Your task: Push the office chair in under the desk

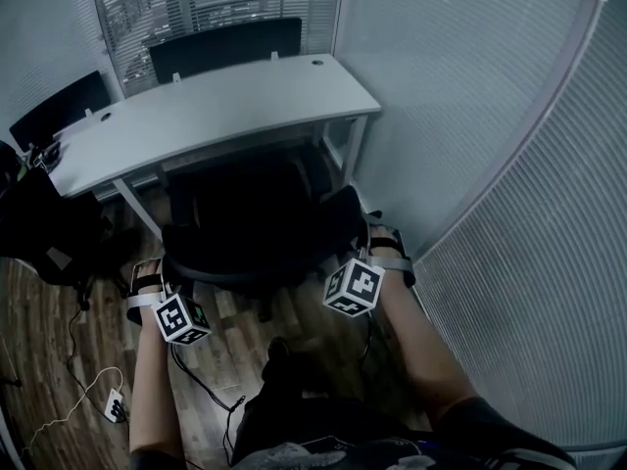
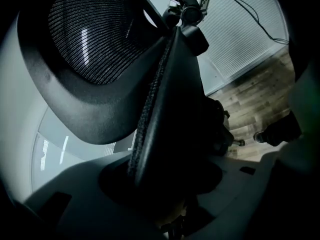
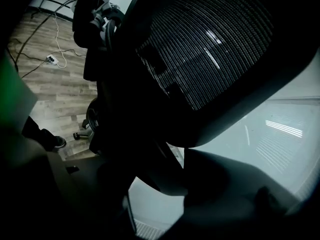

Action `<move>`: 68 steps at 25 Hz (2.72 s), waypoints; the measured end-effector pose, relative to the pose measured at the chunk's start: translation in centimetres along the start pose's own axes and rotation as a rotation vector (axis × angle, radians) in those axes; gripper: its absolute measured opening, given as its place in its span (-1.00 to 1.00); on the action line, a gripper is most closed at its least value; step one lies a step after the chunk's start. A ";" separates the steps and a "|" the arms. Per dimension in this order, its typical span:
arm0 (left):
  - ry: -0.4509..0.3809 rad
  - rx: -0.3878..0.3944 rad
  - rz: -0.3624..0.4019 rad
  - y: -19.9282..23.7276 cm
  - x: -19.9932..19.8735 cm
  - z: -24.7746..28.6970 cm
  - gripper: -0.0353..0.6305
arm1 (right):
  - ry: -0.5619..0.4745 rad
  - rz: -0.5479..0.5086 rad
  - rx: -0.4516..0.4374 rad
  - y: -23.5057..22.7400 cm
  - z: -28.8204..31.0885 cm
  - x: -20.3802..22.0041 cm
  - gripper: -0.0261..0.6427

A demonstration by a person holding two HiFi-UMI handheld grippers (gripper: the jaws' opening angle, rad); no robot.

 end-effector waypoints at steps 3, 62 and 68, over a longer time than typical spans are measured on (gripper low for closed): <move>-0.004 0.002 0.003 1.7 0.2 3.0 -0.22 | 0.025 -0.002 -0.007 -1.2 2.7 -1.7 -0.11; 0.015 -0.037 -0.045 18.3 -1.5 33.5 -0.14 | -0.035 -0.029 0.003 -14.1 32.6 -16.5 -0.11; 0.025 -0.026 -0.059 18.4 -1.4 33.6 -0.10 | -0.061 -0.051 0.044 -14.1 32.6 -16.6 -0.11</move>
Point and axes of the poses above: the fingertips, and each gripper's own axes: z forward along the fingers, y to its left, x out of its underside, the point moved 5 cm from there along -z, backward along the fingers, and after that the axes turned 8 degrees about y, right-handed, at the moved point
